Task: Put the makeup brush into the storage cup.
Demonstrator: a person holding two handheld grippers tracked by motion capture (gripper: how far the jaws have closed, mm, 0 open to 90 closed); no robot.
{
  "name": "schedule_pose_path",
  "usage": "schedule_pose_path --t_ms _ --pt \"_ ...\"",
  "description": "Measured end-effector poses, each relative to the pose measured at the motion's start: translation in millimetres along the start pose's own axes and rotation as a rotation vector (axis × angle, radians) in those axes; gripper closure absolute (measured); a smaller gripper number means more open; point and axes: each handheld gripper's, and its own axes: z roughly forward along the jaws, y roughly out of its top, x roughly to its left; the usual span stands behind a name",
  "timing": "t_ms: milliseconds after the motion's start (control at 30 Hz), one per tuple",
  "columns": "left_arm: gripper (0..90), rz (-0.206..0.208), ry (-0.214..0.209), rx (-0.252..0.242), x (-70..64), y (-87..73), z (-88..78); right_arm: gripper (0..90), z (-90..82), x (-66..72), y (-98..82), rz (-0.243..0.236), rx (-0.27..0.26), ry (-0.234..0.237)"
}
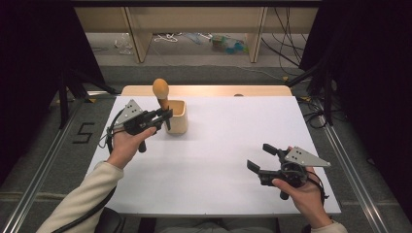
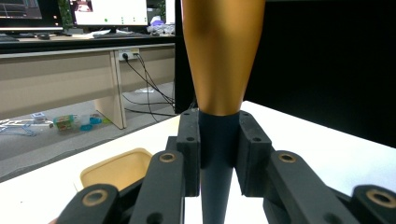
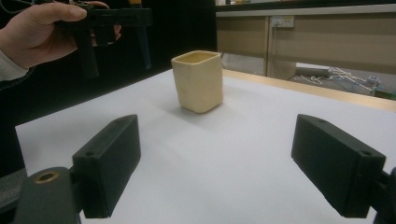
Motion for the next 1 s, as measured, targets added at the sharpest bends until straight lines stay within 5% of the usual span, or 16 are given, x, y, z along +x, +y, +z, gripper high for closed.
schedule_pose_path --t_ms 1000 --pt "74.2 -0.001 0.044 0.002 7.2 12.2 8.1 16.8 0.1 0.4 -0.8 -0.005 -0.002 -0.010"
